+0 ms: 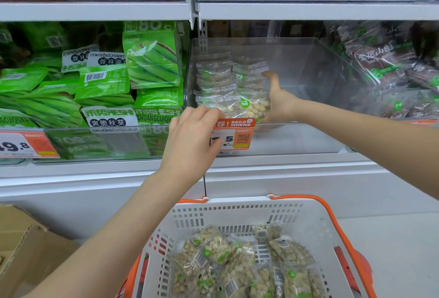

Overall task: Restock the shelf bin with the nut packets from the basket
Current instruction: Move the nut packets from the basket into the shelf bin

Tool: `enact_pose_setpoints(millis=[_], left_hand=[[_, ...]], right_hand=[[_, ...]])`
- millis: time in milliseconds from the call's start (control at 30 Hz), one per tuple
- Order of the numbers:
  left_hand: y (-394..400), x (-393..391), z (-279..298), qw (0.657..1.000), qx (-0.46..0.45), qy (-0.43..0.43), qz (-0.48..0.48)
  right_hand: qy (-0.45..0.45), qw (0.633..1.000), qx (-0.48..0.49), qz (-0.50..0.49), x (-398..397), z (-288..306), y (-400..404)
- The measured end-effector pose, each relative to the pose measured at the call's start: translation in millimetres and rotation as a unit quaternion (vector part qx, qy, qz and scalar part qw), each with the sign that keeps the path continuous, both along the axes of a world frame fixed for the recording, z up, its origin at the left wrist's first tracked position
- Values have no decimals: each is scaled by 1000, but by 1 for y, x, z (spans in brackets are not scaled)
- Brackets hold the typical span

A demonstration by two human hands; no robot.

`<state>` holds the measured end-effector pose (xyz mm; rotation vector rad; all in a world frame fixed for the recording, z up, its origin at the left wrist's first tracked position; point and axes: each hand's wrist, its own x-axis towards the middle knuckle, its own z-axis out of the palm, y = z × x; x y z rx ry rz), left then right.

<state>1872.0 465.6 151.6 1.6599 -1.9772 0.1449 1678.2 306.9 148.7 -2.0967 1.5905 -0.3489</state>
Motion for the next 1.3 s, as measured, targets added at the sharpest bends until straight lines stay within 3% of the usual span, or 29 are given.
enact_pose_setpoints(millis=[100, 333, 567, 767, 900, 967, 1033, 1100, 1167, 1300], left_hand=[[0, 0, 0, 1000, 0, -1, -1], [2, 0, 0, 1000, 2, 9, -6], [7, 7, 2, 997, 2, 60, -40], [25, 16, 2, 994, -55, 90, -39], [41, 8, -10, 976, -47, 207, -39], [51, -1, -32, 964, 4, 263, -38], [63, -9, -66, 959, 93, 265, -32], [75, -13, -107, 952, 187, 242, -23], [89, -13, -147, 931, 278, 236, 7], [116, -9, -218, 867, 438, 220, 87]], right_hand=[[-33, 999, 26, -2, 4, 2, 5], [-7, 1000, 17, 17, 2, 10, 13], [-52, 997, 41, -50, -4, 28, 24], [-61, 981, -183, -7, -21, 30, 66], [-39, 931, -358, 51, -33, 8, 121], [-34, 922, -378, 71, -39, -20, 144], [-60, 945, -317, 58, -47, -62, 168], [-69, 979, -191, 28, -53, -107, 193], [-14, 999, -38, 18, -59, -152, 213], [109, 974, 189, 58, -65, -227, 242]])
